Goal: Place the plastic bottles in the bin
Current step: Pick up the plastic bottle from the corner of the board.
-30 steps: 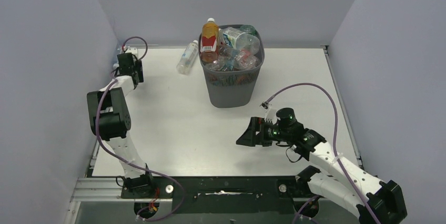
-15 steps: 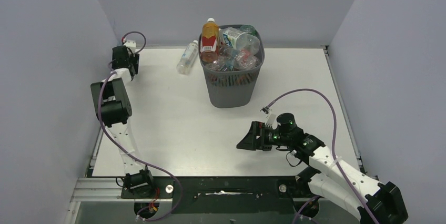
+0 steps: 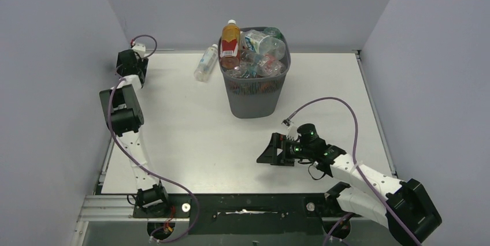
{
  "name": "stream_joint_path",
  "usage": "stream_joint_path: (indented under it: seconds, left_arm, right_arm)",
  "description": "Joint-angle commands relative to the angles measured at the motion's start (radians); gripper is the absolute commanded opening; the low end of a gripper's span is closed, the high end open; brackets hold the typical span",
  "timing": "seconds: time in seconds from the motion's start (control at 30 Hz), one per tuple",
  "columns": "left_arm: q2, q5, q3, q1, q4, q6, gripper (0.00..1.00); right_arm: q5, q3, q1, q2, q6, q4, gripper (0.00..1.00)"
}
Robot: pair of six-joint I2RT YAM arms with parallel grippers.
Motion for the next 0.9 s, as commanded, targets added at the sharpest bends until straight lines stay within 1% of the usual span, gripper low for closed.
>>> stream_joint_path:
  seconds: [0.0,0.27,0.5,0.73,0.87]
  left_arm:
    - [0.036,0.013,0.087,0.028,0.082,0.031,0.66]
    - [0.072,0.062,0.097,0.055,0.086,0.025,0.59]
    - [0.091,0.100,0.103,0.086,0.081,0.022,0.58]
    - [0.128,0.132,0.136,0.092,0.083,0.019,0.57]
    - [0.148,0.144,0.152,0.091,0.098,0.004,0.58]
  right_arm:
    - [-0.023,0.009,0.008,0.041,-0.001,0.099,0.98]
    - [-0.040,0.023,0.008,0.149,-0.003,0.154,0.98]
    - [-0.050,0.031,0.008,0.203,0.000,0.187,0.98]
    - [-0.054,0.032,0.009,0.236,0.007,0.210,0.98]
    - [-0.056,0.036,0.008,0.253,0.010,0.218,0.98]
